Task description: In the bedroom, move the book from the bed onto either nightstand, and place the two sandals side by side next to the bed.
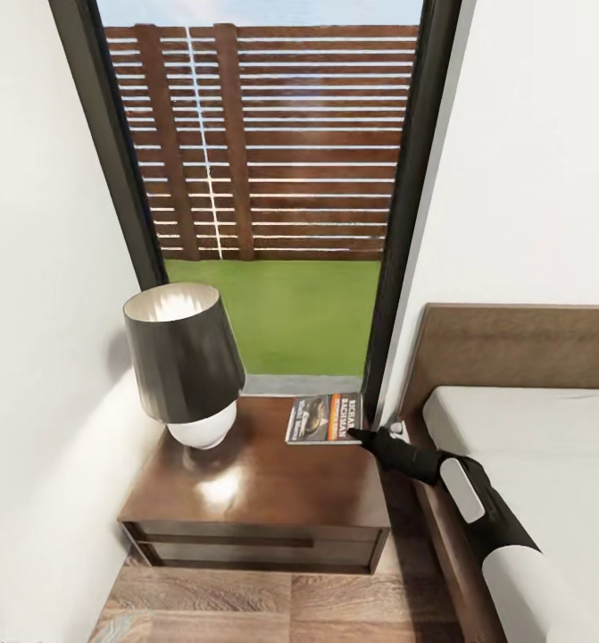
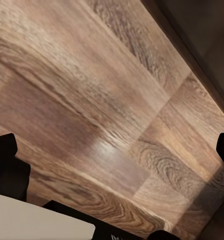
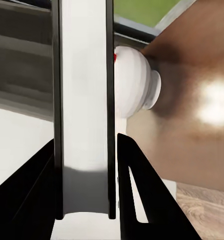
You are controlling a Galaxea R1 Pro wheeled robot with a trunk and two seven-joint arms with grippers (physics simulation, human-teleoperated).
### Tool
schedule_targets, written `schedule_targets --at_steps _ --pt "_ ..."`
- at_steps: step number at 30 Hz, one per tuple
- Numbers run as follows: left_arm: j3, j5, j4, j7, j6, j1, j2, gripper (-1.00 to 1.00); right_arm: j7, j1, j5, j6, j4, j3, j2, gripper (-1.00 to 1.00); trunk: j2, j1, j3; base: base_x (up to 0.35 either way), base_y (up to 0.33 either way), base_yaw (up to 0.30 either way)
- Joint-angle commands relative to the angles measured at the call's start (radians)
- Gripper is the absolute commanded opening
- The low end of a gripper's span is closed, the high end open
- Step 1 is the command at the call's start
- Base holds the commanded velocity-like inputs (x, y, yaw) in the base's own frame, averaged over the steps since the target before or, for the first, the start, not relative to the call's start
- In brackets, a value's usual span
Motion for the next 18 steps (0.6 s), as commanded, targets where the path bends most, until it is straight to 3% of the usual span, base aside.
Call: schedule_targets --at_steps 1,6,12,18 --pt "0.003 0.008 -0.001 0.005 0.005 0.000 -0.001 1.00 0.004 -0.001 -0.002 0.005 0.006 0.002 0.001 -1.00 -0.008 0.004 -0.004 0.000 0.000 0.000" --pt "0.005 0.007 -0.001 0.005 0.004 0.000 -0.002 1.00 0.007 -0.008 -0.002 -0.001 0.074 0.031 0.004 -1.00 -0.043 0.023 -0.020 0.000 0.000 0.000" --pt "0.004 0.007 -0.002 0.006 0.005 0.001 -0.003 1.00 0.010 -0.066 -0.002 -0.039 0.195 0.060 0.005 -1.00 -0.085 0.046 -0.039 0.000 0.000 0.000" --pt "0.002 0.007 -0.002 0.005 0.005 0.001 -0.005 1.00 0.010 -0.074 -0.002 -0.051 0.211 0.064 0.005 -1.00 -0.127 0.069 -0.057 0.000 0.000 0.000"
